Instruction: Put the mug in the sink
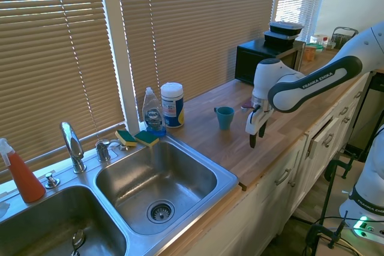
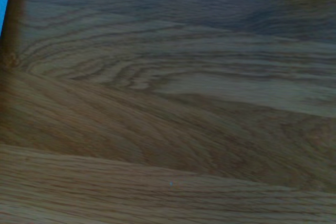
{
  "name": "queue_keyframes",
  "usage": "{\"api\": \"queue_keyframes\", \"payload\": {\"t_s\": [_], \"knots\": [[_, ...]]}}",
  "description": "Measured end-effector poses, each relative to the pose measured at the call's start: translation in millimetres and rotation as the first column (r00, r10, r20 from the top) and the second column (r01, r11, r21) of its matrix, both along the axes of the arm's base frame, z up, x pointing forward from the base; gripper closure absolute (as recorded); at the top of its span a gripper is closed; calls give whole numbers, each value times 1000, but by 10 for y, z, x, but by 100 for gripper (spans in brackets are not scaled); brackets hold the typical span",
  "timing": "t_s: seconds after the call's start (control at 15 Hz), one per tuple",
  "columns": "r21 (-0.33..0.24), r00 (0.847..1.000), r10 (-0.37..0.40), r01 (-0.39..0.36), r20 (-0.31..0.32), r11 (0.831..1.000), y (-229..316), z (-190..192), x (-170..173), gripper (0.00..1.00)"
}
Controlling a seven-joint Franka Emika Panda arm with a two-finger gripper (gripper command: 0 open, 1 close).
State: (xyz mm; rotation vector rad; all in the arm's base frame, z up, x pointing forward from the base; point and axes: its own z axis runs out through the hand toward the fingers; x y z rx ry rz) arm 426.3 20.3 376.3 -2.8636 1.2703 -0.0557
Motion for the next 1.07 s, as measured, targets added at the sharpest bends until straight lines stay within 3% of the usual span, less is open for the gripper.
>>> {"api": "queue_keyframes", "payload": {"t_s": [0.27, 0.53, 0.8, 1.07], "knots": [[19, 1000, -13, 13, 10, 1000, 12, 54, 36, 0], [39, 994, -62, 58, 86, 998, -125, 404, 258, 0], [62, 975, -160, 152, 157, 986, -434, 761, 682, 0], [68, 956, -243, 234, 165, 970, -575, 758, 1190, 0]]}}
